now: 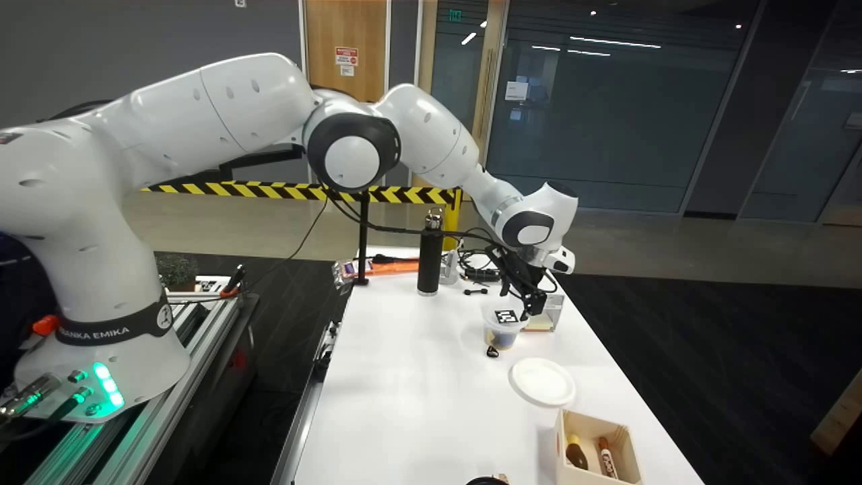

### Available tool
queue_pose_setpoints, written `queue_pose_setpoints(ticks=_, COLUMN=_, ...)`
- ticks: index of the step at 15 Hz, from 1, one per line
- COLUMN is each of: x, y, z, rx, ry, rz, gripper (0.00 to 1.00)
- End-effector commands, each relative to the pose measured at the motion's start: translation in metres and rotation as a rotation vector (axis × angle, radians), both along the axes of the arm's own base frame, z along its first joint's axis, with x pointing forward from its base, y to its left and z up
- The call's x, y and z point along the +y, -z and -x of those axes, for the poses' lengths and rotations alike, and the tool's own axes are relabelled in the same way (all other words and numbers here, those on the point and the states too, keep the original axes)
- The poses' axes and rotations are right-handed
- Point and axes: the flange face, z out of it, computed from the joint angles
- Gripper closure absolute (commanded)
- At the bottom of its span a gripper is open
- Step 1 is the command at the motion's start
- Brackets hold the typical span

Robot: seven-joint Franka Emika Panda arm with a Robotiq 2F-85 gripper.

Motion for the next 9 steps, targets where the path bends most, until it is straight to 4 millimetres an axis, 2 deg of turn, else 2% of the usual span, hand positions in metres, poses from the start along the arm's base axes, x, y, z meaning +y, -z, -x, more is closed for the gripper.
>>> queue_pose_setpoints(ticks=1, x=0.002, y=0.010, z=-0.004, rx=0.047, ry=-0.017, rz=-0.017, gripper=0.00)
queue_pose_setpoints(ticks=5, x=-0.003, y=0.022, z=-0.003, rx=0.105, ry=-0.008, rz=-0.014, gripper=0.00)
queue_pose_setpoints(ticks=9, x=-0.006, y=0.024, z=-0.006, rx=0.122, ry=0.000, rz=-0.007, gripper=0.00)
